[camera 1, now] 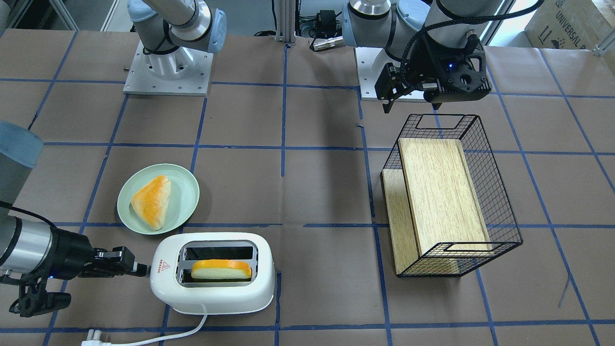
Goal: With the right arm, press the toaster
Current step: 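Press the toaster lever down with the right gripper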
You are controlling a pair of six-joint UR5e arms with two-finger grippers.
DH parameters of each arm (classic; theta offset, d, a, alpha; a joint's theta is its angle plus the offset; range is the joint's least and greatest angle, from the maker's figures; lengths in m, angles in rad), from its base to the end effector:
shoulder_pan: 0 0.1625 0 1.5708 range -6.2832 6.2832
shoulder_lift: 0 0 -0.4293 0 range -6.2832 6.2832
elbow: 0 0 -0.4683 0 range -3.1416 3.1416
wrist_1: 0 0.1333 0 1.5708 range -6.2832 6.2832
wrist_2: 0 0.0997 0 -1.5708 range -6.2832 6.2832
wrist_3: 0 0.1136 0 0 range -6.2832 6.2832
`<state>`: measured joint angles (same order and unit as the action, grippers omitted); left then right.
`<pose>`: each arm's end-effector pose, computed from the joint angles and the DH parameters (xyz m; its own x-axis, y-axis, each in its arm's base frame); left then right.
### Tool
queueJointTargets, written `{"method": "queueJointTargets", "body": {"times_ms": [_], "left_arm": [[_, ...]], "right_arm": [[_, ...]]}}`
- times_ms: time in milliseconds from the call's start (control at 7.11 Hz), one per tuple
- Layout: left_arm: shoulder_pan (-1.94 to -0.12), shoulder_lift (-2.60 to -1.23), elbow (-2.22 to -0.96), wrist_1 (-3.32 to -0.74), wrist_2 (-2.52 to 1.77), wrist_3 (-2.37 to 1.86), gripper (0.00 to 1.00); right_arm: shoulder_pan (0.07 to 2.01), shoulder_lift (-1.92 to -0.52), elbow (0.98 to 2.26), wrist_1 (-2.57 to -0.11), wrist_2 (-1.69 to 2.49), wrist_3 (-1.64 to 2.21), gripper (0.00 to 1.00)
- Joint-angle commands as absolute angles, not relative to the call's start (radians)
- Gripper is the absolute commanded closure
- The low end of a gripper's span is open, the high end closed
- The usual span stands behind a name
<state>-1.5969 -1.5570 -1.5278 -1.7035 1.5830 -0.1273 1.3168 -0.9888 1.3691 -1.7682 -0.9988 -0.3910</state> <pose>-0.1463 -0.5488 0.4975 -0.9948 -0.0997 -0.0217 -0.1011 0.9921 0.0737 -0.0003 -0.7763 0.2352 -0.8237 -0.0793 -0.5614 -0.0723 0.9968 -0.0347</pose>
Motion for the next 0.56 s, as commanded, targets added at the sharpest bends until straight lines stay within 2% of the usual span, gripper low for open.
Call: {"method": "queueJointTargets", "body": {"times_ms": [0,422], "left_arm": [[-1.597,-1.557,-1.528,-1.704,1.583,-0.127,0.00],[-1.597,-1.557,-1.528,-1.703,1.583,-0.127,0.00]], "right_arm": [[1.319,-0.951,1.367,-1.810,-0.997,-0.390,0.95],[1.319,-0.939,1.365,-1.828,-0.997,-0.390,0.95]]}}
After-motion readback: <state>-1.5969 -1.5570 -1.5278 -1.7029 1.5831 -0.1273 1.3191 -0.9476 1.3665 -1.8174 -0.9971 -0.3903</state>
